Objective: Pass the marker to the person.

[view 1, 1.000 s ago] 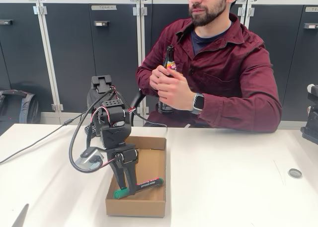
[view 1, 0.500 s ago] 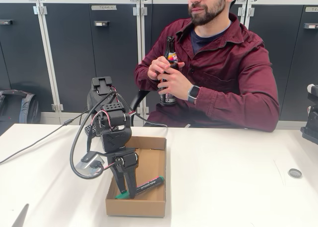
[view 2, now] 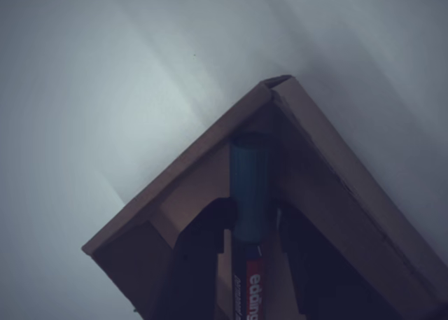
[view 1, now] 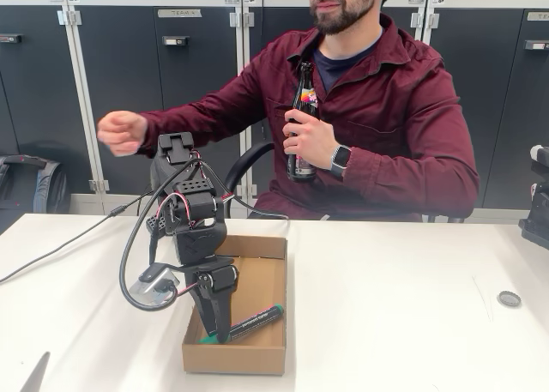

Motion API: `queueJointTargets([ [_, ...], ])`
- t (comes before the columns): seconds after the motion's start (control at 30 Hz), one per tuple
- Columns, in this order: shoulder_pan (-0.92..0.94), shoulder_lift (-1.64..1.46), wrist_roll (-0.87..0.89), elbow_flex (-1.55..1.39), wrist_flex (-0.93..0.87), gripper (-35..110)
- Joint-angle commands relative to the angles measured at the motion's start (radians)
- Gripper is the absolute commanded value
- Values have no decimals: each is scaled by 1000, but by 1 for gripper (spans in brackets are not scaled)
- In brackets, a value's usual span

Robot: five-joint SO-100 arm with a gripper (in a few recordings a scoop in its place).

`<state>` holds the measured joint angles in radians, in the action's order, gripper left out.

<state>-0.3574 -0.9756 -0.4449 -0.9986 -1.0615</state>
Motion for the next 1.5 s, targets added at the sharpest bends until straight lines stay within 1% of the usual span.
queueJointTargets([
  [0.0,15,-74,21,40,8,-5],
  [0.17,-6,-112,11,67,-41,-5],
  [0.33,-28,-236,-38,-64,25,-5],
  [0.6,-72,-400,-64,-236,34,-5],
  [0.77,-83,-491,-63,-298,3,-5],
  [1.1,-84,-629,-54,-445,38,-5],
  [1.23,-89,-676,-54,-474,18,-5],
  [1.33,-91,-684,-61,-512,54,-4],
  [1.43,-77,-660,-40,-538,89,10],
  [1.47,-74,-643,-40,-537,89,12],
])
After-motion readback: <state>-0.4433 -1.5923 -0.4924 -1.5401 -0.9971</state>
